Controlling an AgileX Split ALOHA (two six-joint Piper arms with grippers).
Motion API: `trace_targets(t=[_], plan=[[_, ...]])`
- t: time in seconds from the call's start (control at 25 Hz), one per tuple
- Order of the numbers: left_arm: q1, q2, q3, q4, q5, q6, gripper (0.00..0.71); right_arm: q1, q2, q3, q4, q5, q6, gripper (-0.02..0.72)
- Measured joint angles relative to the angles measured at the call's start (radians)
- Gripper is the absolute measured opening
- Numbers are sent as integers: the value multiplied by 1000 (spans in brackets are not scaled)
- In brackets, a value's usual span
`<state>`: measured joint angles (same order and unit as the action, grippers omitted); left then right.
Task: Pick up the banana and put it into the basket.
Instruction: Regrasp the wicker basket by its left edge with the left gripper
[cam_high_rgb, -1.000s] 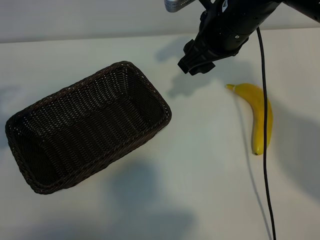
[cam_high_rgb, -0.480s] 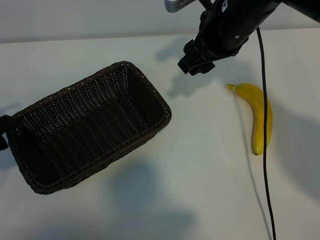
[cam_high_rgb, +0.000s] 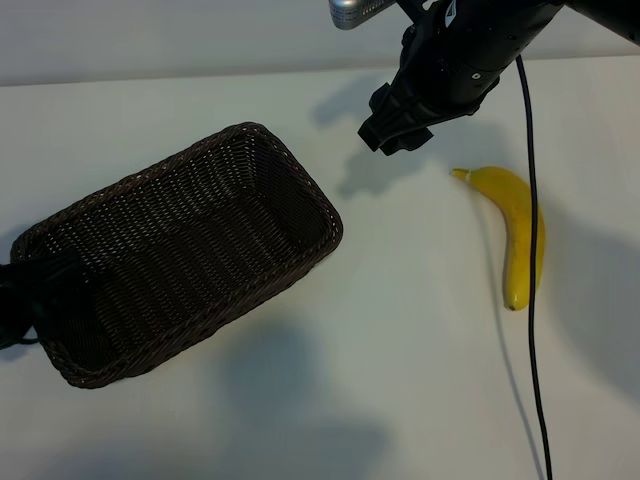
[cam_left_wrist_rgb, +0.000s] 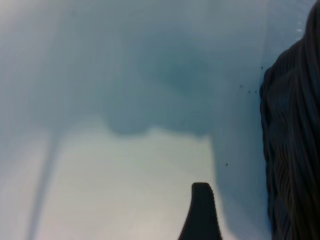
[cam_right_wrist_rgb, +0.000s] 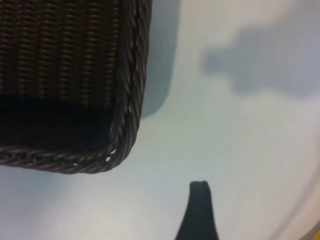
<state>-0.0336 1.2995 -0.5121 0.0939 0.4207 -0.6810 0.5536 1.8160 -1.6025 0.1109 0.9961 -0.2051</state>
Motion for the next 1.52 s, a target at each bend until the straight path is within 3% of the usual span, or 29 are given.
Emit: trace_targets(t=[0.56, 0.64, 0.72, 0.76, 0.92, 1.52], plan=[[0, 191, 6, -100, -136, 62, 585, 0, 0, 0, 0, 1, -1, 595], [0, 197, 6, -111, -145, 62, 527, 0, 0, 0, 0, 1, -1, 595], [0, 198, 6, -119, -157, 62, 405, 0, 0, 0, 0, 1, -1, 595], [0, 198, 10, -119, -165, 62, 385, 0, 0, 0, 0, 1, -1, 595], [0, 198, 25, -118, -211, 69, 384, 0, 0, 0, 0, 1, 0, 595], [0, 196, 27, -118, -216, 95, 384, 0, 0, 0, 0, 1, -1, 595]])
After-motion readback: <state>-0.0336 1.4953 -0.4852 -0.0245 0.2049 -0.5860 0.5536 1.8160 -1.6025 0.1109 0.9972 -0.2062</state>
